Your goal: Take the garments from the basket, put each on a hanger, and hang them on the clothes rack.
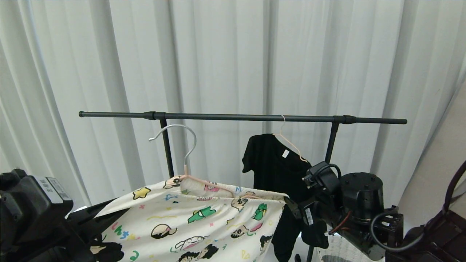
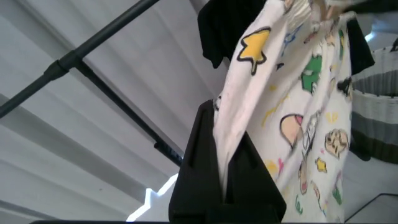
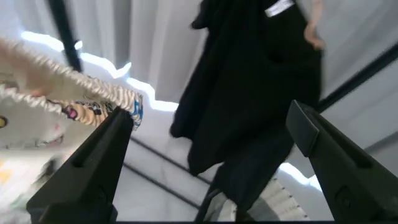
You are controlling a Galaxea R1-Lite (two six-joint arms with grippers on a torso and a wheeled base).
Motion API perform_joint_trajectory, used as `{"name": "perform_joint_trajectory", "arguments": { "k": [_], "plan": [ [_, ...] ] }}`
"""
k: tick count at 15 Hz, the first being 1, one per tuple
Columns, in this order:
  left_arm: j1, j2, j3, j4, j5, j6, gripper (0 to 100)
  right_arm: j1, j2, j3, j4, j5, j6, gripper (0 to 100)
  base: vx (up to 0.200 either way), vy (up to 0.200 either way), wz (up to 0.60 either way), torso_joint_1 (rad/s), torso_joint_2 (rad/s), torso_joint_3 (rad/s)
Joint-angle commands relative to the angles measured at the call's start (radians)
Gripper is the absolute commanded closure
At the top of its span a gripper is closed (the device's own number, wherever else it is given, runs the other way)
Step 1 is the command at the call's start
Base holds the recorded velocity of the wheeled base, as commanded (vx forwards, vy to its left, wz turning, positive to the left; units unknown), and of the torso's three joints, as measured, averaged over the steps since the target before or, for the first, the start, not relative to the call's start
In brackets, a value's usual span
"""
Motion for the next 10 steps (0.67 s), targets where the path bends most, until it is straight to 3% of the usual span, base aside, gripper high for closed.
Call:
{"name": "perform_joint_trajectory", "arguments": {
  "k": [1, 3, 5, 7, 10],
  "plan": [
    [0.005, -0.014, 0.060, 0.001, 0.007, 0.035, 100, 0.000, -0.042, 0.000, -0.005, 0.028, -0.020, 0, 0.000, 0.000, 0.00, 0.000, 0.00, 0.000],
    [0.021, 0.041, 0.089, 0.001, 0.067, 0.083, 100, 0.034, -0.097, 0.006, -0.002, 0.097, -0.072, 0, 0.000, 0.000, 0.00, 0.000, 0.00, 0.000],
    [0.021, 0.104, 0.060, 0.001, 0.147, 0.075, 100, 0.096, -0.137, 0.026, -0.002, 0.116, -0.115, 0, 0.000, 0.000, 0.00, 0.000, 0.00, 0.000],
    [0.019, 0.158, -0.001, 0.000, 0.210, 0.003, 100, 0.192, -0.182, 0.057, -0.002, 0.117, -0.126, 0, 0.000, 0.000, 0.00, 0.000, 0.00, 0.000],
    [-0.018, 0.159, -0.035, -0.007, 0.211, -0.113, 100, 0.255, -0.208, 0.075, -0.002, 0.130, -0.157, 0, 0.000, 0.000, 0.00, 0.000, 0.00, 0.000]
  ]
}}
